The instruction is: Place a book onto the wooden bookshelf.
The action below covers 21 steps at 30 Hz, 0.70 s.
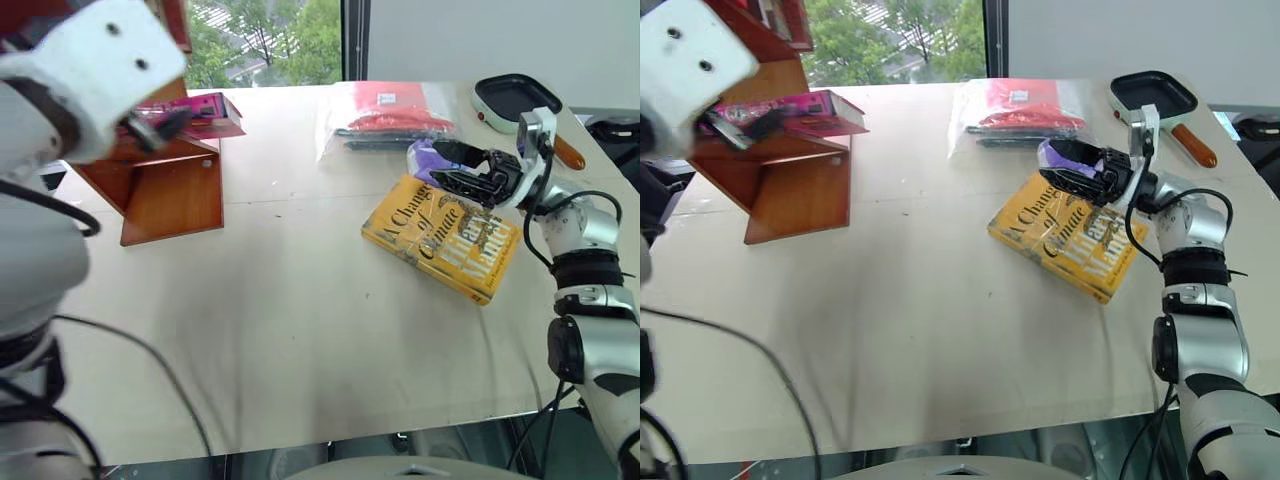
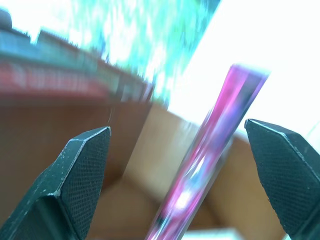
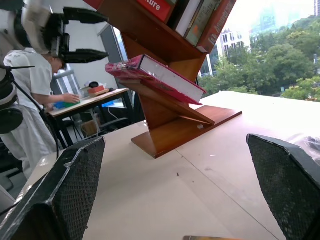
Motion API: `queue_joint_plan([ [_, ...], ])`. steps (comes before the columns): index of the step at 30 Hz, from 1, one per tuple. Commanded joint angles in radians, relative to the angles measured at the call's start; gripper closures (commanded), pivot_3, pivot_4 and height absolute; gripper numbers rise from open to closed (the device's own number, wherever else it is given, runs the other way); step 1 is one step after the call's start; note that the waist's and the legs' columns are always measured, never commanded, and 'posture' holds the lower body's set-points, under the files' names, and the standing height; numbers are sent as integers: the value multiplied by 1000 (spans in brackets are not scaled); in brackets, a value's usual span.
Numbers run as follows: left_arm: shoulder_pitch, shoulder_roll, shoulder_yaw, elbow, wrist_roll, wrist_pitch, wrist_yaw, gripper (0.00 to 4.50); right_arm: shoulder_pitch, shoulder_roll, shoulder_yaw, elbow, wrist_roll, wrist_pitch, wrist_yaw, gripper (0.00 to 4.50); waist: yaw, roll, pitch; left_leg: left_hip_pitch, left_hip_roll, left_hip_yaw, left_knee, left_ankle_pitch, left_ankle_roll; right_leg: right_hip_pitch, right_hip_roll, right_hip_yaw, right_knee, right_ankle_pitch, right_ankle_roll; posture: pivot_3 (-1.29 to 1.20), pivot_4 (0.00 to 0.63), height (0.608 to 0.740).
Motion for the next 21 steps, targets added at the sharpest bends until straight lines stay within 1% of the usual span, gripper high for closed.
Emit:
queue_joint_plan([
  [1,226,-306,115,-204,-83,136,84,81,161,5,-4,-190,-21,-36,-88,0,3,-3,-2,0,1,-1,3,0,-1,2,0,-1,0,0,0,0,150,740],
  [2,303,-334,123,-230,-99,93,105,81,201,10,-1,-232,-36,-57,-117,0,-2,-1,-4,-2,1,-3,3,1,-3,2,1,-1,2,0,0,0,150,740],
  [3,472,-403,136,-236,-102,16,153,81,294,6,-7,-305,-51,-72,-152,0,-5,-3,-3,0,1,-1,3,0,-2,1,0,2,4,0,0,0,150,740],
  [5,771,-507,137,-220,-148,-156,208,81,468,-4,-28,-422,-88,-123,-212,0,-4,-2,-4,-3,2,-2,2,1,-3,-2,0,3,4,0,0,0,150,740],
  [6,910,-516,116,-195,-156,-264,236,81,558,-10,-43,-476,-104,-162,-229,0,-1,-2,-5,-2,2,-2,1,0,-3,-3,-2,4,1,0,0,0,150,740],
  [7,996,-516,102,-171,-168,-366,256,81,623,-14,-56,-515,-110,-193,-238,0,3,-2,-5,-2,2,-1,-1,0,-4,-3,-5,6,0,0,-1,0,150,740],
  [9,1092,-627,177,-118,-269,-471,292,81,763,-28,-99,-583,-110,-265,-245,0,21,-2,-5,-2,2,-2,-2,0,-3,-3,-8,5,-3,0,-1,0,150,740],
  [10,1141,-640,186,-86,-295,-555,305,81,820,-38,-123,-604,-110,-291,-251,0,25,-2,-5,-1,1,-2,-1,-3,1,-1,-11,2,-2,0,-2,0,150,740],
  [11,1181,-661,195,-57,-330,-635,309,81,868,-44,-146,-620,-109,-312,-259,0,29,-3,-6,1,1,-2,-1,-3,1,2,-13,0,-3,-2,-6,0,150,740],
  [13,1242,-707,219,-8,-394,-705,332,81,943,-46,-178,-644,-109,-335,-292,0,28,-2,-7,9,1,-2,0,-5,-3,11,-15,-2,-5,0,-9,0,150,740],
  [15,1314,-685,188,39,-427,-819,306,81,1006,-38,-200,-630,-146,-411,-328,0,25,-4,-11,16,1,0,0,-6,-3,16,-16,-1,-6,-3,-5,0,150,740],
  [17,1357,-666,161,66,-460,-875,293,81,1047,-31,-215,-605,-175,-479,-357,0,13,-4,-12,17,2,0,0,-6,-3,16,-15,-3,-6,-3,-4,0,150,740],
  [21,1393,-629,121,92,-513,-924,292,81,1095,-33,-229,-561,-196,-553,-388,0,5,-3,-13,17,2,0,0,-5,-3,15,-14,-4,-6,-3,-4,0,150,740],
])
